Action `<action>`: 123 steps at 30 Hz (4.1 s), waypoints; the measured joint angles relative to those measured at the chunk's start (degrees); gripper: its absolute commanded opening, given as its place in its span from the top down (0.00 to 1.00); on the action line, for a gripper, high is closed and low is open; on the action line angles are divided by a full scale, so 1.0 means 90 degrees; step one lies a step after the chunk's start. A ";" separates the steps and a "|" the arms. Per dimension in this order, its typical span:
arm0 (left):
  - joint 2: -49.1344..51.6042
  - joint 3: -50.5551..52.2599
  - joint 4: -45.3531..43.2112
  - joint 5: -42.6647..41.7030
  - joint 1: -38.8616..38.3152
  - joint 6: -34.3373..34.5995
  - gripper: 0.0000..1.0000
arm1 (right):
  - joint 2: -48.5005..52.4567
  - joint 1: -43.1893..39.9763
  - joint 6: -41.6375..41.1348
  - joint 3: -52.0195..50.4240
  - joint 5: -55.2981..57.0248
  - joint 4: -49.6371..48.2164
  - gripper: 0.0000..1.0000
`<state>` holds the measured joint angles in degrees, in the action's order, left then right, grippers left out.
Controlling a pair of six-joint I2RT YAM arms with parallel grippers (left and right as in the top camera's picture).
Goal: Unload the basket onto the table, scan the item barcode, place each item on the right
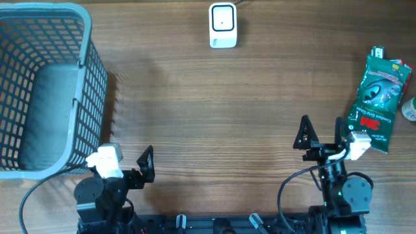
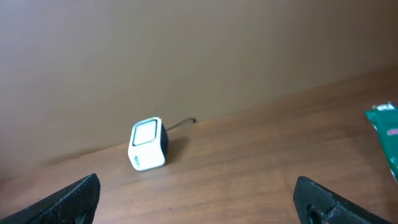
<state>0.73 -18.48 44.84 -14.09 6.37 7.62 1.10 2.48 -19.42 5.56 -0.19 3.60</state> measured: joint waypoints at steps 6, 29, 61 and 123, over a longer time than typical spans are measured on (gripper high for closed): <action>0.0000 0.0000 0.0000 0.0000 0.0000 0.0000 0.00 | 0.0000 0.0000 0.0002 -0.0306 0.0221 -0.0002 0.00; 0.0000 0.0000 0.0000 0.0002 0.0000 0.0000 0.00 | -0.0012 0.0000 0.1741 -0.0539 -0.0078 -0.0403 0.00; -0.0012 0.1367 -0.3718 0.0075 -0.0168 -0.0019 0.00 | -0.0022 0.0000 0.2244 -0.0568 -0.0216 -0.0401 0.00; -0.0012 0.1943 -0.4563 0.0372 -0.0549 -0.0678 0.00 | -0.0024 0.0000 0.2246 -0.0568 -0.0216 -0.0401 0.00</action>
<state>0.62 -0.99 3.77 -10.74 1.43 1.52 0.89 2.48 0.80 0.45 -2.13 -0.01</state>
